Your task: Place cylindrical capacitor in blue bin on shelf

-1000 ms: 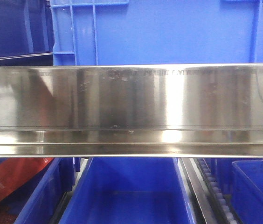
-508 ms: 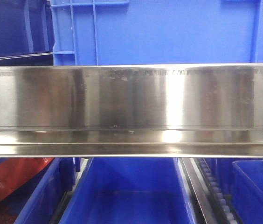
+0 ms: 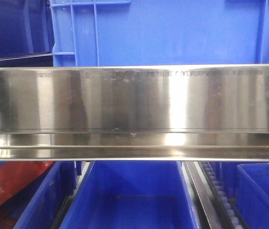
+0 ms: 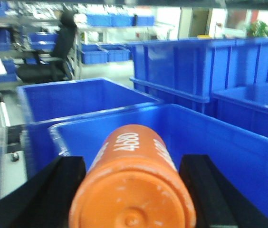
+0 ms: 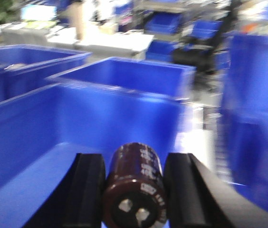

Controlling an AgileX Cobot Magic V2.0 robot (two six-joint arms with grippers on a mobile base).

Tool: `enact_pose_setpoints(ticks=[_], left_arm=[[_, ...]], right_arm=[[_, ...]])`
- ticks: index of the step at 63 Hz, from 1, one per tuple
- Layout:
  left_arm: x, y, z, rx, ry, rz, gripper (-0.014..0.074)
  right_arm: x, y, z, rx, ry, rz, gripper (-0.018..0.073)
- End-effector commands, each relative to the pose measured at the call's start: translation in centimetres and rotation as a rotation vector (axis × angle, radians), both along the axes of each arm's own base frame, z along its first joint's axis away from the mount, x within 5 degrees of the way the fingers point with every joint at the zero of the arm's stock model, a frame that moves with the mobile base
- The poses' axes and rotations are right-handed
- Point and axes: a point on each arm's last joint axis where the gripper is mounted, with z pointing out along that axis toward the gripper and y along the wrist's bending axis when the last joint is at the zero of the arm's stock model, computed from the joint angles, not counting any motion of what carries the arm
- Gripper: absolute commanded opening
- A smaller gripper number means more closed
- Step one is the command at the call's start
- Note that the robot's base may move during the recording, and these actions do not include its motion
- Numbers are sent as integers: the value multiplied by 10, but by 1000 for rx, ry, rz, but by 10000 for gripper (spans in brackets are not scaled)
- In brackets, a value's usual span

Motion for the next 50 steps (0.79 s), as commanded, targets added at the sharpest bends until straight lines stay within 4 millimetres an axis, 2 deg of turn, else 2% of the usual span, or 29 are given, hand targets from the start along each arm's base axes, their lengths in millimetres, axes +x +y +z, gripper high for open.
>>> enact_pose_setpoints(ticks=[1,6,14,19,23,28,33,40,45,50], left_arm=[[22,-14,1,-8,-24,-12,-111],[38,-22,-5,-11,6,-12,-111],[51,-28,-11,-1,27,-12,-83],[54,-30,-16,8,45,-12,13],[56,-31,-19,12,53,-12,137],[56,-31,-18,10,50,-12,340],[56,-31,-18,10,50,-12,478],[56,-31,-19,12,53,-12,567],[56,-31,-18,11,52,-12,568],[53,-29,-14,4,37,-12,539]], right_arm=[[18,14,3,4,-45,29,-165],[31,23,-1,2,-40,43,-165],[45,29,-6,-6,-18,45,-145],[51,31,-9,-7,-8,45,-13],[52,32,-10,3,-1,45,119],[55,33,-13,4,8,44,337],[56,33,-15,4,16,45,442],[56,33,-15,3,17,45,463],[53,32,-11,8,4,45,456],[46,30,-5,12,-7,46,400]])
